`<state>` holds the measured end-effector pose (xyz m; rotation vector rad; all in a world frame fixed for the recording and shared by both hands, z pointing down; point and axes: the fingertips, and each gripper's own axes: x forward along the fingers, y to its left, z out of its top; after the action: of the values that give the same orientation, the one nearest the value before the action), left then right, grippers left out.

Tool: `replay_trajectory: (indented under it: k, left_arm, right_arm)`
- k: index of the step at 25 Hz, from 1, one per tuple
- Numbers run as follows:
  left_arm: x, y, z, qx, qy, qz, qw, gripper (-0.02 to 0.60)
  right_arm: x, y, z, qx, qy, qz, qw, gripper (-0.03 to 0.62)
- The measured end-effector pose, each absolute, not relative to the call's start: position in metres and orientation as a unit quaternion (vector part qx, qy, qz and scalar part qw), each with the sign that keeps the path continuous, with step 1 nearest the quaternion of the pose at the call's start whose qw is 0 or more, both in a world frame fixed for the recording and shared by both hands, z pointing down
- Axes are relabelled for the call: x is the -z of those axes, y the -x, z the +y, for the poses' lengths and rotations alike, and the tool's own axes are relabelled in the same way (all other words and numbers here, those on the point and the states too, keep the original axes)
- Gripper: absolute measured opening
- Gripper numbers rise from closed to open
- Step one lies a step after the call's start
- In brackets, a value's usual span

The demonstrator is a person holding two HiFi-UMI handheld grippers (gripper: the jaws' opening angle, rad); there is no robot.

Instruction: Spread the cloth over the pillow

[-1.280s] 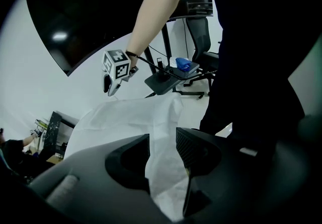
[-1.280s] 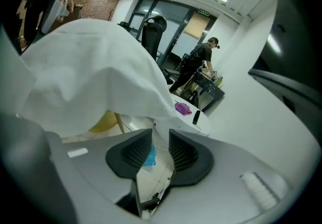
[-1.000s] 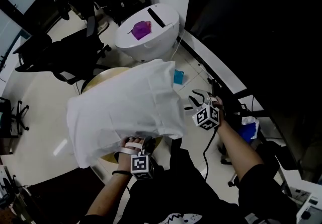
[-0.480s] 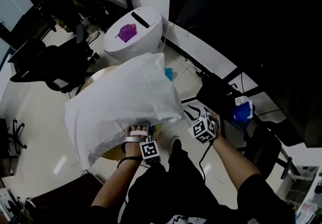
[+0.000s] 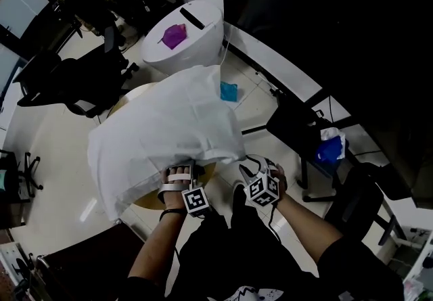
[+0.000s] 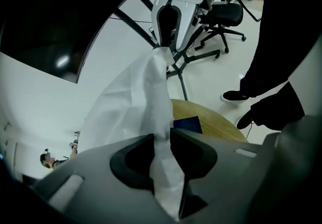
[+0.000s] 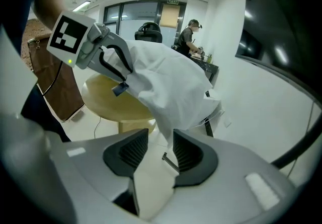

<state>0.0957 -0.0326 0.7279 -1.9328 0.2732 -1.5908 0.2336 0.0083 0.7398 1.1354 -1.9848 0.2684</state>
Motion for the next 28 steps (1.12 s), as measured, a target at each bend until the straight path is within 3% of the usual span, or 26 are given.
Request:
replay_trajectory:
  k: [4, 16, 18, 20, 28]
  left_arm:
    - [-0.724, -0.092, -0.032, 0.606, 0.731, 0.104, 0.297, 0.005]
    - [-0.699, -0.082, 0.006, 0.620, 0.730, 0.066, 0.280, 0.000]
    - [-0.697, -0.082, 0.010, 0.620, 0.731, 0.065, 0.276, 0.000]
    - [-0.695, -0.082, 0.013, 0.620, 0.733, 0.066, 0.271, 0.000]
    - [-0.684, -0.082, 0.022, 0.619, 0.738, 0.062, 0.263, 0.000]
  right_arm:
    - [-0.745, -0.230, 0.009, -0.096, -0.446, -0.787, 0.414, 0.166]
    - [-0.752, -0.242, 0.007, -0.054, -0.435, -0.788, 0.433, 0.158]
    - [-0.753, -0.242, 0.008, -0.045, -0.431, -0.787, 0.439, 0.129]
    - [-0.751, -0.243, 0.009, -0.033, -0.432, -0.786, 0.442, 0.016]
    - [-0.707, -0.247, 0.033, 0.029, -0.404, -0.796, 0.449, 0.011]
